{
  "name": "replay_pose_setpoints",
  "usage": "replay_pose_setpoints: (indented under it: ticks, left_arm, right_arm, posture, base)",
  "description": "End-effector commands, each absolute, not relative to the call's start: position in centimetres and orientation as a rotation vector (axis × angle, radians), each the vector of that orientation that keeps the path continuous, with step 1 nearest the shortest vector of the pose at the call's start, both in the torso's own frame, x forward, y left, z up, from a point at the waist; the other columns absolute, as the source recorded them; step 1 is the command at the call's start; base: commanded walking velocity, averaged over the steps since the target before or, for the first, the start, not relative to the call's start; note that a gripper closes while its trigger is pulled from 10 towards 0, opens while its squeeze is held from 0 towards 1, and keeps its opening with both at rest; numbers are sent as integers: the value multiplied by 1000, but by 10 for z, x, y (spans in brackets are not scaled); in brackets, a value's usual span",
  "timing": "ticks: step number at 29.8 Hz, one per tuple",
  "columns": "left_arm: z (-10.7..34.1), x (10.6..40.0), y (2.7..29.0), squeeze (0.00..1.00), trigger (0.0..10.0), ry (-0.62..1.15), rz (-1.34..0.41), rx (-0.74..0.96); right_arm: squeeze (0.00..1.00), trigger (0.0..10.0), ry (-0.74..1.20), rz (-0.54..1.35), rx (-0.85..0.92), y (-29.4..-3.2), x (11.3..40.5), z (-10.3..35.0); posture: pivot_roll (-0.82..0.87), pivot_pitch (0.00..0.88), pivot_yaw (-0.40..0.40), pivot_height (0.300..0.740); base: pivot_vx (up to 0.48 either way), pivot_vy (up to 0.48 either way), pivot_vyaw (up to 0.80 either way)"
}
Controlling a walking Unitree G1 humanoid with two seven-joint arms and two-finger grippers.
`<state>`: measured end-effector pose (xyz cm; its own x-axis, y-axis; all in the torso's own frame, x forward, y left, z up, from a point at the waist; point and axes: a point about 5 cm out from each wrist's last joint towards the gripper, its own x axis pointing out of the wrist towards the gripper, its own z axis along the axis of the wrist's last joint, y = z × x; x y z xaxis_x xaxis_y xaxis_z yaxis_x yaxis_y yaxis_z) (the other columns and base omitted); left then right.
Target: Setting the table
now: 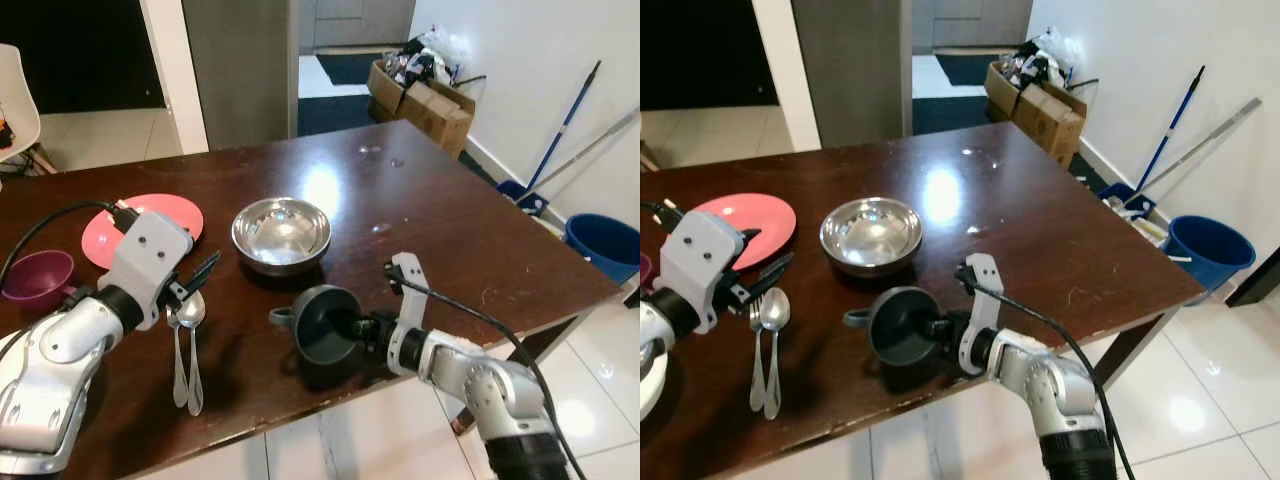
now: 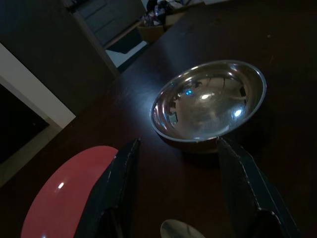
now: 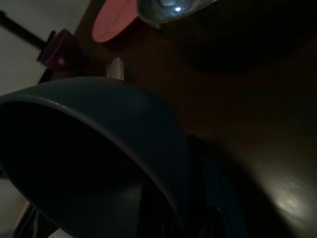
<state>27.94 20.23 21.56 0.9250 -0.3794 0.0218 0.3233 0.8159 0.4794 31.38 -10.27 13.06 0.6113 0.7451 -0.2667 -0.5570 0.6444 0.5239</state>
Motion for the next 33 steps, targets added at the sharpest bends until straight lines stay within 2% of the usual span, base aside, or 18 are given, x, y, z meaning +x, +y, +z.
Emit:
replay_pose_setpoints:
  ticks: [1,8,9,10,11,12,14,15,17,18,33]
  left_arm:
    - [215,277,199,0,10000,-113,-379,488]
    - [215,274,196,0,10000,-114,-369,476]
    - [215,274,196,0,10000,-113,-368,474]
    - [215,274,196,0,10000,-113,-368,474]
    - [215,273,195,0,10000,-112,-368,472]
    - [215,273,194,0,10000,-112,-368,471]
    - [214,273,194,0,10000,-109,-367,467]
    - [214,273,194,0,10000,-109,-366,466]
    - [214,273,194,0,10000,-108,-366,466]
    - [214,273,193,0,10000,-108,-367,463]
    - [214,276,187,0,10000,-108,-385,455]
  right_arm:
    - [0,10000,527,803,411,-98,317,126]
    - [0,10000,571,808,396,-95,329,117]
    - [298,10000,577,804,396,-96,331,115]
    - [298,10000,577,804,396,-96,331,115]
    - [369,10000,591,797,384,-97,332,111]
    - [369,10000,596,794,376,-98,333,109]
    - [627,10000,585,775,368,-100,337,107]
    - [937,10000,579,767,369,-101,339,108]
    - [937,10000,575,762,369,-102,340,108]
    - [1000,10000,558,765,375,-103,343,111]
    - [1000,10000,466,765,379,-108,359,125]
  posture:
    - [85,24,40,740]
    - [103,36,36,740]
    - [106,40,36,740]
    - [106,40,36,740]
    - [108,43,36,740]
    - [108,44,36,740]
    - [109,45,38,740]
    - [108,46,40,740]
    - [108,46,40,740]
    - [107,47,44,740]
    - [94,46,55,740]
  base:
    - [0,0,0]
    - [0,0,0]
    - [0,0,0]
    - [0,0,0]
    - [0,0,0]
    - [0,0,0]
    - [0,0,0]
    - [0,0,0]
    - [0,0,0]
    - [0,0,0]
    - [0,0,0]
